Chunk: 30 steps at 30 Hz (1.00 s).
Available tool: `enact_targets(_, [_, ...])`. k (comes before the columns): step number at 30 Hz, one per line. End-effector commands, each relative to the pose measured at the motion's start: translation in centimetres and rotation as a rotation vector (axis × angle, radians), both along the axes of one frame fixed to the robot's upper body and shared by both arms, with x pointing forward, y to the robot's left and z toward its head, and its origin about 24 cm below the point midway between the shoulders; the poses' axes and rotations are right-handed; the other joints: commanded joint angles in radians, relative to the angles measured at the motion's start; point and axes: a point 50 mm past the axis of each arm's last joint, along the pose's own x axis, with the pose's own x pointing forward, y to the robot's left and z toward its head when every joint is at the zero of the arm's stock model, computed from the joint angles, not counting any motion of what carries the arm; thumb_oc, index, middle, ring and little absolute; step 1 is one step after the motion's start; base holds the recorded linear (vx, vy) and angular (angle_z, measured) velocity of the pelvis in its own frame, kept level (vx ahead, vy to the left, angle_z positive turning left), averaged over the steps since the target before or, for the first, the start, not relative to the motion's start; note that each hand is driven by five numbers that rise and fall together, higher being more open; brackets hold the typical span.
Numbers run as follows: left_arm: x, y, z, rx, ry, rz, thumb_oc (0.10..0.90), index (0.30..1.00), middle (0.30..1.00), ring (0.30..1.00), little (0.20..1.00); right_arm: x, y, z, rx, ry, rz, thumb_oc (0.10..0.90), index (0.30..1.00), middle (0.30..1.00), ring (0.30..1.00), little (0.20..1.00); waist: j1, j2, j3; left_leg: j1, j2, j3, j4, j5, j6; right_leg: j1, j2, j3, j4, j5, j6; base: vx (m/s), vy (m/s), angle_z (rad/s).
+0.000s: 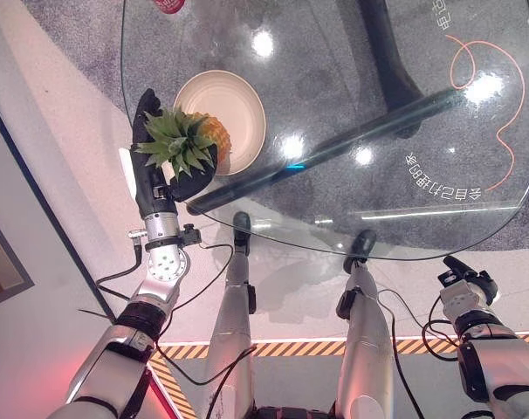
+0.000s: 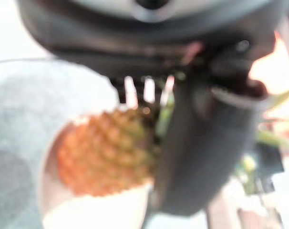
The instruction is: Pick up the fruit to the plate
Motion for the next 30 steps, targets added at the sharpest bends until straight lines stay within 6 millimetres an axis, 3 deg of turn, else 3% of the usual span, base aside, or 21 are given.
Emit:
enact_targets(1, [-0.6, -0.6, 3.3, 0.025, -0.183, -0.062, 0.800, 0.900, 0.900, 0.900, 0.900, -1.9, -3.8, 1.6, -0.105, -0.019, -0.087, 0.800, 0.900, 0.900, 0.900, 0.900, 0.026, 0.006, -0.020, 0.019, 0.023, 0.027, 0.039, -0.078, -0.001, -0.029, 0.003, -0.039, 0.046, 0.053, 0.005, 0.00, 0.000, 0.00])
enact_targets(22, [-0.3, -0.2, 1.3, 0.257, -0.054, -0.001, 0.800, 0.900, 0.900, 0.900, 0.900, -1.8, -4.6, 2.7, -0.126, -0.025, -0.096, 0.800, 0.900, 0.900, 0.900, 0.900, 0.026, 0.025, -0.020, 0.038, 0.022, 0.035, 0.017, -0.070, -0.002, -0.013, -0.002, -0.031, 0.019, 0.067, 0.010, 0.00, 0.003, 0.00])
enact_targets(30, [-0.3, 0.3, 0.6, 0.225, -0.017, 0.016, 0.800, 0.900, 0.900, 0.900, 0.900, -2.0, -5.0, 2.9, -0.134, -0.026, -0.105, 0.800, 0.900, 0.900, 0.900, 0.900, 0.027, 0.036, -0.020, 0.037, 0.020, 0.040, 0.015, -0.062, -0.003, -0.017, -0.009, -0.035, 0.021, 0.070, 0.009, 0.00, 0.009, 0.00])
